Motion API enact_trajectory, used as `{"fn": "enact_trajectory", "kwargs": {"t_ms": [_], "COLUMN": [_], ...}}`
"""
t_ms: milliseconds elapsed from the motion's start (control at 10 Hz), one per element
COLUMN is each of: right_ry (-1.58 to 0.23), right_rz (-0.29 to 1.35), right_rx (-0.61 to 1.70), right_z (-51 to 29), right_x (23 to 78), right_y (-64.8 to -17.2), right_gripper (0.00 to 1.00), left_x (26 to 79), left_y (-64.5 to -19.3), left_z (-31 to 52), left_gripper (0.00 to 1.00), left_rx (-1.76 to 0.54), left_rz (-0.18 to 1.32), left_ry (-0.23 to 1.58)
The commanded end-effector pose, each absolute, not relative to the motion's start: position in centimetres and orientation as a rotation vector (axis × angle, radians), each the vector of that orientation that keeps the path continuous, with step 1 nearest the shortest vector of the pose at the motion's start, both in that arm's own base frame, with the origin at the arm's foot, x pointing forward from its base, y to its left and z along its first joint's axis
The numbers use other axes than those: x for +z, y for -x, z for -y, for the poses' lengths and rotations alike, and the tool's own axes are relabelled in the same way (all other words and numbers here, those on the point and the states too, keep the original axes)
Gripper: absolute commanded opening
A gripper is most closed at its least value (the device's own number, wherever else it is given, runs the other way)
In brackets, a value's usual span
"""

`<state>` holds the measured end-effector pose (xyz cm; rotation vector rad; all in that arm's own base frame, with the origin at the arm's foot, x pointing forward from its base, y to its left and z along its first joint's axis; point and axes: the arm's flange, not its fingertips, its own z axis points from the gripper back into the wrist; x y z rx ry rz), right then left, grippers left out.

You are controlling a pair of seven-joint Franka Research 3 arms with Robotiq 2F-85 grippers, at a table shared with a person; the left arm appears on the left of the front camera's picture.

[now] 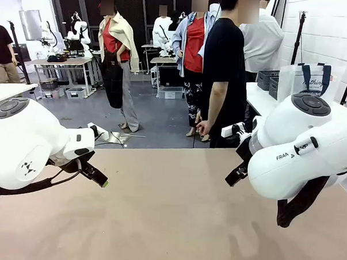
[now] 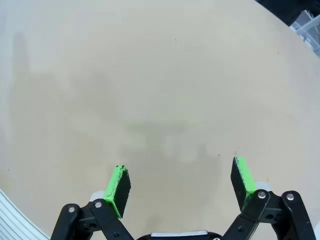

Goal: Transfer purchased items from the store into the shopping bag.
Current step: Open the Reusable shopping bag in the center of the table.

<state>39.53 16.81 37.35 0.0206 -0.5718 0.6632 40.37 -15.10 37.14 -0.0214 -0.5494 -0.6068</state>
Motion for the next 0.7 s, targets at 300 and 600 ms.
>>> {"fn": "enact_trajectory", "kwargs": {"t_ms": [300,600], "right_ry": [-0.021,-0.021], "right_rz": [0.572,0.572], "right_rx": [0.663,0.663], "right_z": [-16.81,-16.81], "right_x": [37.35,37.35], "right_y": [-39.53,-39.53], "right_gripper": [1.0,1.0], "left_x": [37.14,37.14], "left_y": [-40.36,-40.36], "left_z": [15.1,15.1], "left_gripper": [1.0,1.0], "left_rx": [-0.607,-0.607], "left_rz": [0.55,0.55], "left_ry": [0.021,0.021]}}
